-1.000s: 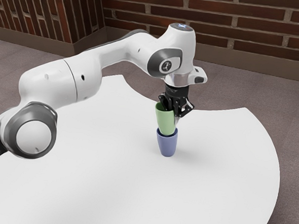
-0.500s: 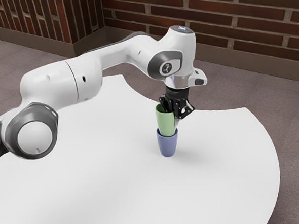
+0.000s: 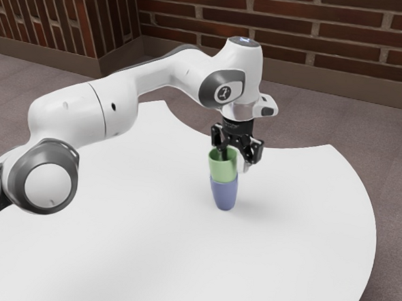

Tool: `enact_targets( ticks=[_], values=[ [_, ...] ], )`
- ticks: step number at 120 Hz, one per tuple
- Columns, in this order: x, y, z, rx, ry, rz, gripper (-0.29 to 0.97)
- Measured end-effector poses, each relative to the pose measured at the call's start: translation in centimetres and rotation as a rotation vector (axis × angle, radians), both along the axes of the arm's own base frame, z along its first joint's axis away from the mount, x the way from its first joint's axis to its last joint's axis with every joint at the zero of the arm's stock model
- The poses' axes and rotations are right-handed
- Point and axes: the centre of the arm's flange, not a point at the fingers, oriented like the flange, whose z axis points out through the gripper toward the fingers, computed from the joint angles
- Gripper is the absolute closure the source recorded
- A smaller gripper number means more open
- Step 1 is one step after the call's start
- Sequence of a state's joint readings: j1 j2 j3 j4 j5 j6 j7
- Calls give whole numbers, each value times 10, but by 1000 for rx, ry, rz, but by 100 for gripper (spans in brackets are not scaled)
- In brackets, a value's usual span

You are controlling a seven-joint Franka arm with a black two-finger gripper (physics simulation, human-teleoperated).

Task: Place the left cup onto the right cup

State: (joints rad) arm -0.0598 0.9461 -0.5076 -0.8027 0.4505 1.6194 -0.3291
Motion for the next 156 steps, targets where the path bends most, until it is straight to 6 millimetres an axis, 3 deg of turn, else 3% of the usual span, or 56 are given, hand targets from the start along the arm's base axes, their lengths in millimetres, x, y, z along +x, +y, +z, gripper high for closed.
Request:
enact_targets(
  ticks=[27,68,100,116,156],
  values=[
    [0,0,1,-1,0,-2,7],
    [-4,-4,13,-4,-10,-9,1],
    [-12,-5,61,-4,-63,-10,0],
    [-28,-8,90,2,-75,-17,0],
    [-67,41,159,15,-86,77,0]
  ],
)
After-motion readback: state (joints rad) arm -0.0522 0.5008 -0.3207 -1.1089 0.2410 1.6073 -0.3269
